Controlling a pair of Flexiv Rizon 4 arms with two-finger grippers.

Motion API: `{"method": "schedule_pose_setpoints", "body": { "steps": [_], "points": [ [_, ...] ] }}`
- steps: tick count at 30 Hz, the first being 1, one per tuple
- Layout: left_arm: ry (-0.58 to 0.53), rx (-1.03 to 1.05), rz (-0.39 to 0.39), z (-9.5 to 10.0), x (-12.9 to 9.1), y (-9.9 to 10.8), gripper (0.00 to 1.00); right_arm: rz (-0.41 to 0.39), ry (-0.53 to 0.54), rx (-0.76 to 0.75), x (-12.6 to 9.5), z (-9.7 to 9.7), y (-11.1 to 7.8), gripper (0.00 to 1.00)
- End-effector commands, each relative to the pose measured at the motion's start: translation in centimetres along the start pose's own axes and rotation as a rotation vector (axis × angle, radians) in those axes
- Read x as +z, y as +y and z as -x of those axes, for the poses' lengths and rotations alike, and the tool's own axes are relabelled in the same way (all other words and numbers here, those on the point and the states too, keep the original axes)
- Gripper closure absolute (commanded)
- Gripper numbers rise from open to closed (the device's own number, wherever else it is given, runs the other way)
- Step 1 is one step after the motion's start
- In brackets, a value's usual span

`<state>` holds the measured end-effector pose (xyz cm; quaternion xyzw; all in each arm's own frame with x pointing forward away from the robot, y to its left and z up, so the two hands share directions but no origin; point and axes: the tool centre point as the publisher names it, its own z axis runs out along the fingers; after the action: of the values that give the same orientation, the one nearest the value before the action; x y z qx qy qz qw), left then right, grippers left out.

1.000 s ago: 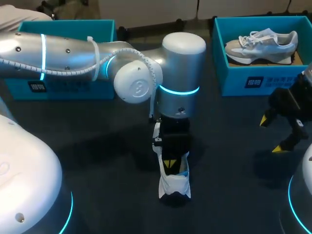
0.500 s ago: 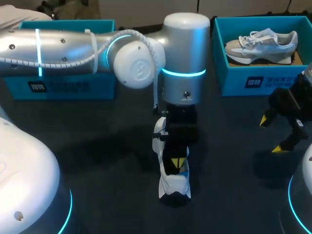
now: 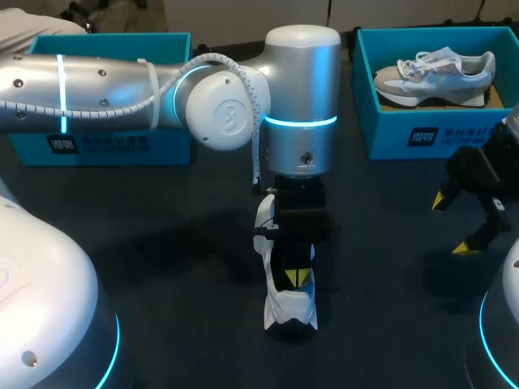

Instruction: Take the shoe out of the shoebox, open the shoe tongue, remove and reinsert the insole, then place the shoe into the shoebox

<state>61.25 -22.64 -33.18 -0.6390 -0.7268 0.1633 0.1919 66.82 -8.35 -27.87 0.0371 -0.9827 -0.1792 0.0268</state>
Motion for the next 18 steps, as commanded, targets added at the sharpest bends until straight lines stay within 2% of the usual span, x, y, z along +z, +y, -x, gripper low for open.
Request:
{"method": "schedule_pose_setpoints", "body": {
  "steps": [1,10,11,13,18],
  "points": [
    [0.007,0.004,-0.045,0.4,1.5,0.7,1.00,-0.003,0.000,0.000,0.1,0.0,0.0,0.00],
    [0.031,-0.003,-0.063,0.2,4.7,1.0,1.00,-0.003,0.000,0.000,0.1,0.0,0.0,0.00],
    [0.039,-0.003,-0.079,0.2,5.8,1.3,1.00,-0.003,0.000,0.000,0.1,0.0,0.0,0.00],
    [0.042,-0.005,-0.076,0.2,6.7,1.6,1.00,-0.003,0.000,0.000,0.1,0.0,0.0,0.00],
    [0.065,-0.021,-0.016,0.3,8.7,3.0,1.00,-0.003,0.000,0.000,0.1,0.0,0.0,0.00]
  ]
}}
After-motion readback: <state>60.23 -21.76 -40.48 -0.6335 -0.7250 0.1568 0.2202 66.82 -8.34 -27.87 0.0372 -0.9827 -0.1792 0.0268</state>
